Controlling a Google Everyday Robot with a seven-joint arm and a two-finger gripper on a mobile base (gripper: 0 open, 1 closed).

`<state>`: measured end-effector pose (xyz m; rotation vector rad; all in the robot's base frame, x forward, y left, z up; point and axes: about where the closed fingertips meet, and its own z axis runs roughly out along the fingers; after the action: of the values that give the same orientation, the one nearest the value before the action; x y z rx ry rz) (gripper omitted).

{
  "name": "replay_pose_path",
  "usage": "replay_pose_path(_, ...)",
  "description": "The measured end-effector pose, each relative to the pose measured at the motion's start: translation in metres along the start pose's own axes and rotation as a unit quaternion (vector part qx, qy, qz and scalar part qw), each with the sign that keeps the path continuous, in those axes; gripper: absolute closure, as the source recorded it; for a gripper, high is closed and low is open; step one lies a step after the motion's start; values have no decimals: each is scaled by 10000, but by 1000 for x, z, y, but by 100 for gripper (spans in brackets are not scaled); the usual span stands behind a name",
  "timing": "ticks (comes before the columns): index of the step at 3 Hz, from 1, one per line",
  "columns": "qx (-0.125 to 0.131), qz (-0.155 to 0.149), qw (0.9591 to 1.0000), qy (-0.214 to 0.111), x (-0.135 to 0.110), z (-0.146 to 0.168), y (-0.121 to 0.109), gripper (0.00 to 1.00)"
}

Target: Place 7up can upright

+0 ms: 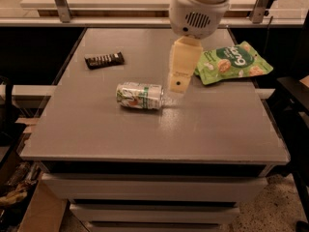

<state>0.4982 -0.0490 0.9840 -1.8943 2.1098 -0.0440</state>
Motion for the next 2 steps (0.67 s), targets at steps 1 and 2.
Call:
replay_pose_path(1, 51, 132, 9999, -93, -9, 3, -10, 0)
replay_pose_path(2, 32, 78, 10000, 7, -36, 20, -27, 0)
